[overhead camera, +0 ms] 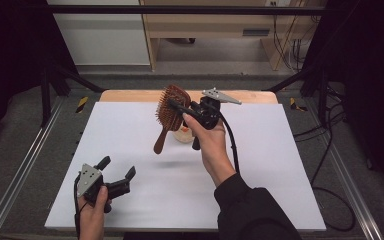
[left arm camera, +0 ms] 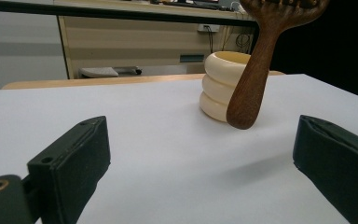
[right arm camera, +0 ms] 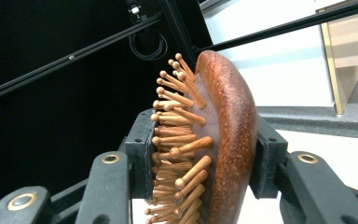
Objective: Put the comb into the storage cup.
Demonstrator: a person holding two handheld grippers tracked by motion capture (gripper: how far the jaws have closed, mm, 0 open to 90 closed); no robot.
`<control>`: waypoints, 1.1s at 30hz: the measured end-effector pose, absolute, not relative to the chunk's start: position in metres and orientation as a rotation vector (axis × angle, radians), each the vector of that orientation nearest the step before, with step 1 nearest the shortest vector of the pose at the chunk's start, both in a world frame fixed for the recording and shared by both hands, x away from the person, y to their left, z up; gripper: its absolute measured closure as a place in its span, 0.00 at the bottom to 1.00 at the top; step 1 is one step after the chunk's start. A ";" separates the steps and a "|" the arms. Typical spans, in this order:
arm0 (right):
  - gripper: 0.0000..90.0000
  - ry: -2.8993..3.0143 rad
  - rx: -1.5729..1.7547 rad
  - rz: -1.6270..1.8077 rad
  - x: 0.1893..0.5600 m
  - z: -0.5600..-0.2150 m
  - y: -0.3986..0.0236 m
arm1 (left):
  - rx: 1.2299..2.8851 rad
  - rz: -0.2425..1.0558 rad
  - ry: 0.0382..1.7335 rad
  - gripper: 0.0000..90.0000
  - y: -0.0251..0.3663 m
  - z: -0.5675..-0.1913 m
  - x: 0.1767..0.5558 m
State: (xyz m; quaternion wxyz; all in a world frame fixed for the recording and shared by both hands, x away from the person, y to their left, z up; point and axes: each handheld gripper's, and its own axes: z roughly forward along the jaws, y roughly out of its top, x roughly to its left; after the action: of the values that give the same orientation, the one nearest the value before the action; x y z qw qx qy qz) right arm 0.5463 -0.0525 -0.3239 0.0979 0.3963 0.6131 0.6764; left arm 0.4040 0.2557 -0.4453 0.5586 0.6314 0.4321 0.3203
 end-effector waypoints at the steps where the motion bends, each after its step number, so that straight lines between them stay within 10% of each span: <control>1: 0.58 1.813 1.174 2.002 0.547 -0.323 -0.052 | 1.490 0.755 1.017 0.04 0.256 -0.445 0.404; 33: 0.58 1.739 1.201 1.975 0.582 -0.295 -0.049 | 1.478 0.769 1.027 0.04 0.261 -0.446 0.406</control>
State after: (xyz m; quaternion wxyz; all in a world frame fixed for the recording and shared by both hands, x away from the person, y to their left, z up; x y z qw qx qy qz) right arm 0.5821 -0.0487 -0.2955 0.1245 0.4120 0.5965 0.6775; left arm 0.4058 0.2614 -0.4460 0.5583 0.6264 0.4354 0.3261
